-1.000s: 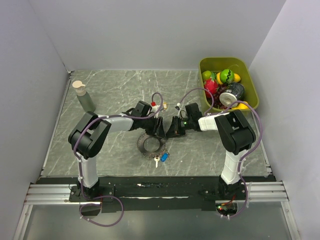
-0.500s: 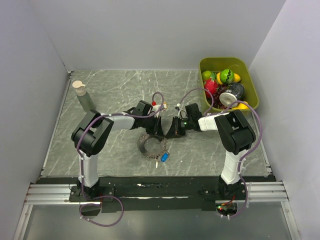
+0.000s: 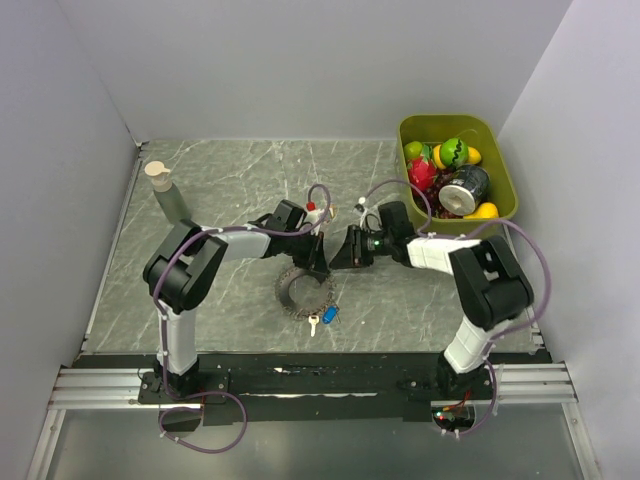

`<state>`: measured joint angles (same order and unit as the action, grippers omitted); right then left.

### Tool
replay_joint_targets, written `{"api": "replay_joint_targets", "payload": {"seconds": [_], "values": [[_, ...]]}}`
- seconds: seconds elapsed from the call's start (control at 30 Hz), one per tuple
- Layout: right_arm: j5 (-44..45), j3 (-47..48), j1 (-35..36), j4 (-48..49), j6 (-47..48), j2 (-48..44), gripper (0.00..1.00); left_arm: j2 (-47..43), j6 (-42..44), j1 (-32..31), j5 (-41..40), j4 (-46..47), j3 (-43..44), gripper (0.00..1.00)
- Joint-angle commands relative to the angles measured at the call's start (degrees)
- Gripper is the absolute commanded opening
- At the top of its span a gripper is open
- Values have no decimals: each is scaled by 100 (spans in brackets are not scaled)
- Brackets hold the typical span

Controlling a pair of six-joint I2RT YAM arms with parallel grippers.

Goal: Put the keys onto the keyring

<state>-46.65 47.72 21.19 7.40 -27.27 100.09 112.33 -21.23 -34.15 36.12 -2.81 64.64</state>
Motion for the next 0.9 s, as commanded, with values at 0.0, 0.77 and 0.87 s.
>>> {"api": "replay_joint_targets", "payload": {"seconds": [0.0, 0.77, 0.87], "values": [[-335, -228, -141, 639, 238, -631, 39, -466, 339, -39, 62, 201, 5, 1], [-951, -229, -247, 948, 845, -139, 45, -1355, 594, -92, 387, 879, -558, 1], [-784, -255, -247, 860, 951, -148, 46, -1363, 585, -109, 413, 887, -558, 1]]}}
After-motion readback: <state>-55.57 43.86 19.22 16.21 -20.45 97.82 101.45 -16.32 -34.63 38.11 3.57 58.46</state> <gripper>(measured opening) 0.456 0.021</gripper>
